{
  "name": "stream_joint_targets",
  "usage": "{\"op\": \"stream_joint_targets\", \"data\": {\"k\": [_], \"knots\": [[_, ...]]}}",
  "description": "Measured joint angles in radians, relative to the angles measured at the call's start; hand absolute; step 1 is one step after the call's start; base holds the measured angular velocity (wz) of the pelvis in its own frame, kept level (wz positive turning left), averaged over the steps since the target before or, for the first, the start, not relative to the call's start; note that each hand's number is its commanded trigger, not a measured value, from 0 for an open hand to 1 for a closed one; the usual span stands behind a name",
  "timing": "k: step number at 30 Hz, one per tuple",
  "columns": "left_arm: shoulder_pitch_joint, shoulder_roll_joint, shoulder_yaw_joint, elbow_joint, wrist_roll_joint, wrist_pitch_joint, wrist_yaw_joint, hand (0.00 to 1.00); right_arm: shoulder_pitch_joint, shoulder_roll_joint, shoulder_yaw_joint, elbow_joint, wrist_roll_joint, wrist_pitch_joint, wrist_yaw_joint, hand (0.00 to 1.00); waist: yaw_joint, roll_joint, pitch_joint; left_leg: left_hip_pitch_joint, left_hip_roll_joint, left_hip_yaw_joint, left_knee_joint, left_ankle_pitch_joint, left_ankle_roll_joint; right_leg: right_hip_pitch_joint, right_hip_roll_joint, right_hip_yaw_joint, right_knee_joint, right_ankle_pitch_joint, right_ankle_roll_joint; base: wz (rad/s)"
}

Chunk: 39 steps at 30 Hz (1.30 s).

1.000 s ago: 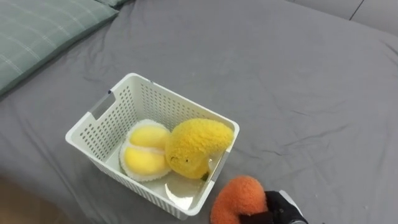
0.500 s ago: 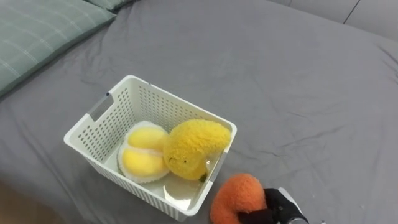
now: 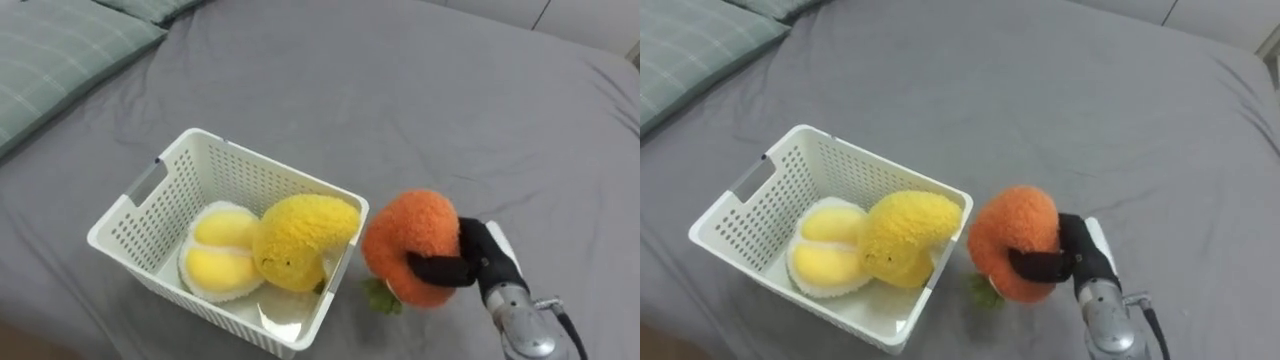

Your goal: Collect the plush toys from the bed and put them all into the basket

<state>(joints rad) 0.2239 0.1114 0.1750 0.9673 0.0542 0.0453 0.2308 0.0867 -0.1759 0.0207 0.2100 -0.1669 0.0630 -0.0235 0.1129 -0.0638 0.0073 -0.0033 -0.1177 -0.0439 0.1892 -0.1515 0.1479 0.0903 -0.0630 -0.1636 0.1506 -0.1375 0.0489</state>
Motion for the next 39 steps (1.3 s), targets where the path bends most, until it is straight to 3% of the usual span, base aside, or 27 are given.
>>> {"op": "stream_joint_targets", "data": {"k": [6, 14, 20, 25, 32, 39], "knots": [[0.000, 0.000, 0.004, 0.001, 0.001, 0.000, -0.006, 0.00, -0.002, -0.029, -0.004, -0.138, -0.006, 0.003, -0.005, 1.00, 0.004, -0.001, 0.0013, 0.008, 0.001, 0.013, -0.007, 0.000, 0.000, -0.001, 0.000, 0.020, 0.000, 0.000, 0.000, -0.08], [0.003, 0.002, 0.017, 0.021, 0.001, 0.000, -0.006, 0.00, -0.119, -0.033, -0.006, -0.189, -0.015, 0.003, -0.009, 1.00, 0.005, -0.014, 0.0064, 0.013, 0.002, 0.013, -0.013, 0.000, 0.000, -0.003, 0.002, 0.021, 0.000, 0.000, 0.000, -0.01], [0.004, 0.003, 0.016, 0.024, 0.008, 0.007, -0.005, 0.00, -0.177, -0.035, -0.003, -0.215, -0.036, 0.005, -0.010, 1.00, 0.026, -0.026, 0.0050, 0.003, 0.002, 0.012, -0.010, -0.001, 0.001, -0.008, 0.002, 0.019, 0.001, 0.000, 0.000, 0.00], [-0.032, 0.011, 0.016, 0.082, 0.025, 0.019, 0.002, 0.00, -0.190, -0.034, 0.053, -0.342, -0.123, 0.022, -0.009, 1.00, 0.056, -0.024, 0.0050, 0.002, 0.002, 0.011, -0.010, -0.001, 0.001, -0.008, 0.002, 0.022, 0.000, 0.000, 0.000, 0.00], [-0.043, 0.015, 0.009, 0.112, 0.040, 0.020, 0.005, 0.00, -0.225, -0.031, 0.087, -0.394, -0.143, 0.022, 0.005, 1.00, 0.075, -0.019, 0.0051, 0.007, 0.001, 0.005, -0.007, -0.001, 0.001, -0.002, 0.002, 0.021, 0.001, 0.000, 0.000, 0.01], [-0.064, 0.017, -0.035, 0.074, 0.067, 0.059, 0.023, 0.00, -0.250, -0.017, 0.184, -0.426, -0.134, 0.049, 0.009, 1.00, 0.094, -0.016, 0.0035, -0.002, 0.001, -0.004, -0.001, -0.001, 0.001, -0.004, 0.002, 0.003, 0.001, 0.000, 0.000, 0.03]]}}
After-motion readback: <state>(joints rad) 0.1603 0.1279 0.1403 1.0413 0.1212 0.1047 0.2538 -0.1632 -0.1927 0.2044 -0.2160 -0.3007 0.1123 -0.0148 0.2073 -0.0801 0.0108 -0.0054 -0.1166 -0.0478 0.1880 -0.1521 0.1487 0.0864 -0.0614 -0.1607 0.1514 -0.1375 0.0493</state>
